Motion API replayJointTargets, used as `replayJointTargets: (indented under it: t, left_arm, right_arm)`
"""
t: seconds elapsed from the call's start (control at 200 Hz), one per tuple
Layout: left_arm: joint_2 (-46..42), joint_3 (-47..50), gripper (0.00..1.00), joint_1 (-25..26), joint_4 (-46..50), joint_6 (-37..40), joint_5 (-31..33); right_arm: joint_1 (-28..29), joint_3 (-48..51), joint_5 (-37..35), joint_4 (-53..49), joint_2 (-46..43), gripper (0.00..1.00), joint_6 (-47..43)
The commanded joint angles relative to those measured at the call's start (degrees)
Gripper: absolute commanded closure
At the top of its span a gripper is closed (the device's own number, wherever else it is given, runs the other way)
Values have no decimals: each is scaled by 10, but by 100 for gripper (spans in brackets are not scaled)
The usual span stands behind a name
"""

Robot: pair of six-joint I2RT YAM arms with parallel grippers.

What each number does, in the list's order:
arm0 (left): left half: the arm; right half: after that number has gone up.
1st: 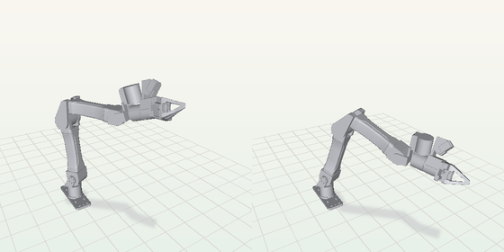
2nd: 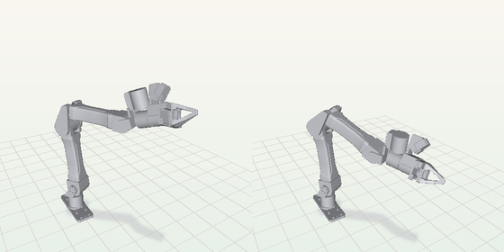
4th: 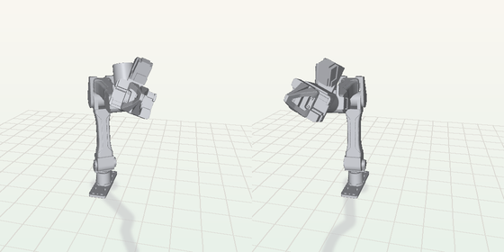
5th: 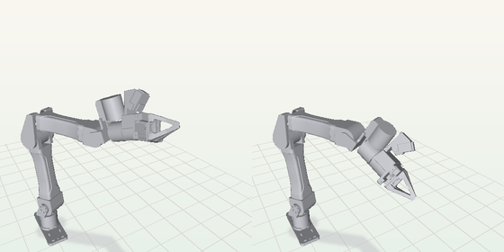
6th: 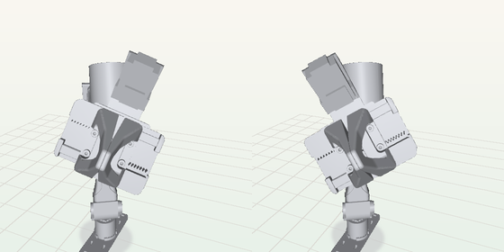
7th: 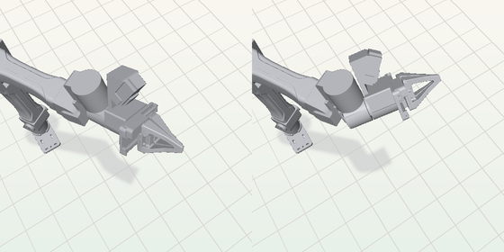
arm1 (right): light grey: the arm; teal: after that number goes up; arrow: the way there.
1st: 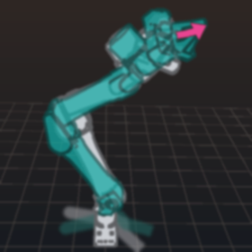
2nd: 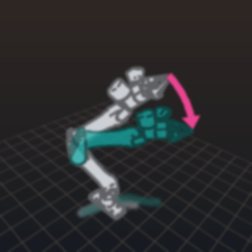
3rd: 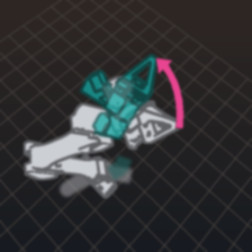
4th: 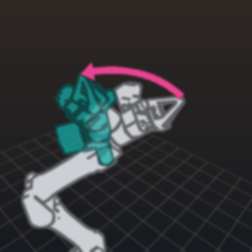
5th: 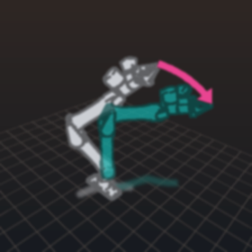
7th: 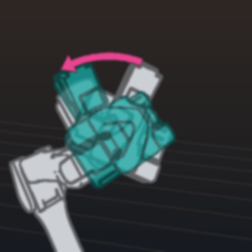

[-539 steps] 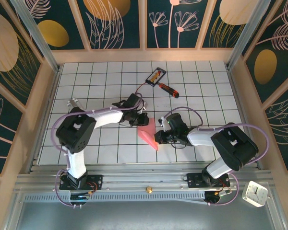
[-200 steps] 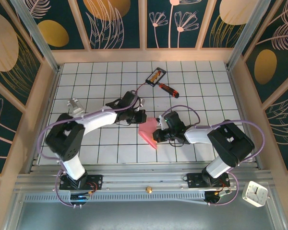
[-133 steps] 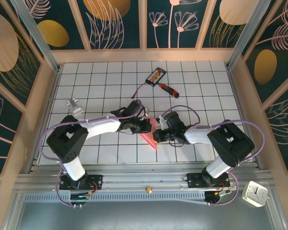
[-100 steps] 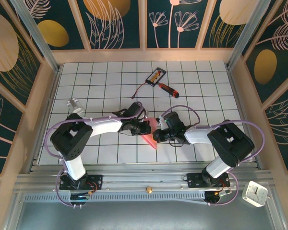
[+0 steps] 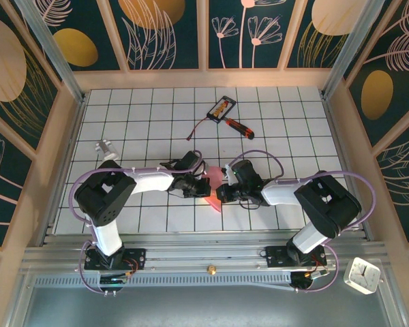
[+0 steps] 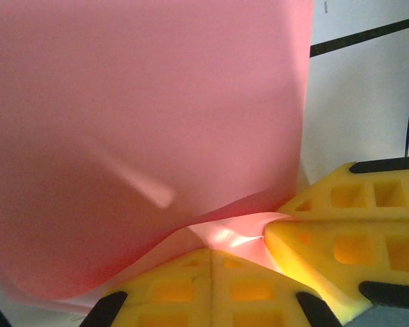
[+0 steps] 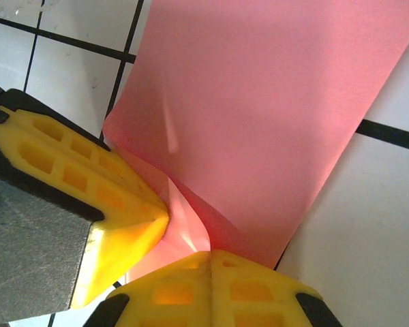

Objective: Fold a paper plane with a square sheet of paper (pick it up from the middle)
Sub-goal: Perform the third fold on the triangle at the bottom-center of the table.

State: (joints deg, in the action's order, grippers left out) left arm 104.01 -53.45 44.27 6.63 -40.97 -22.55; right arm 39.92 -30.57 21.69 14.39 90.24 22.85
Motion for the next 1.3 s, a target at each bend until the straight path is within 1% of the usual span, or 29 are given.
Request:
replayJointTargets:
  t: [0.0, 0.135, 0.24, 0.345, 0.5, 0.631, 0.771, 1.296]
  left_arm:
    - [20, 10, 100, -1, 13, 16, 12]
    - [-14, 10, 100, 0, 5, 10, 10]
    - [-63, 30, 94, 4, -25, -20, -2]
    - [-117, 88, 94, 20, -87, -86, -8]
    - [-160, 168, 100, 48, -209, -187, -8]
    - [-150, 182, 100, 73, -281, -232, -8]
    - [-128, 193, 100, 82, -331, -258, -6]
    - [-71, 193, 100, 85, -350, -243, -4]
  right_arm:
    - [13, 27, -23, -53, 11, 100, 6]
    - [16, 31, -24, -53, 9, 100, 9]
    - [17, 29, -22, -53, 9, 100, 13]
    - [18, 30, -22, -51, 5, 100, 20]
    - [19, 34, -20, -48, -2, 100, 30]
    - [20, 38, -23, -48, -3, 100, 33]
    - [20, 40, -26, -46, -3, 100, 35]
    - [20, 39, -26, -42, 3, 100, 33]
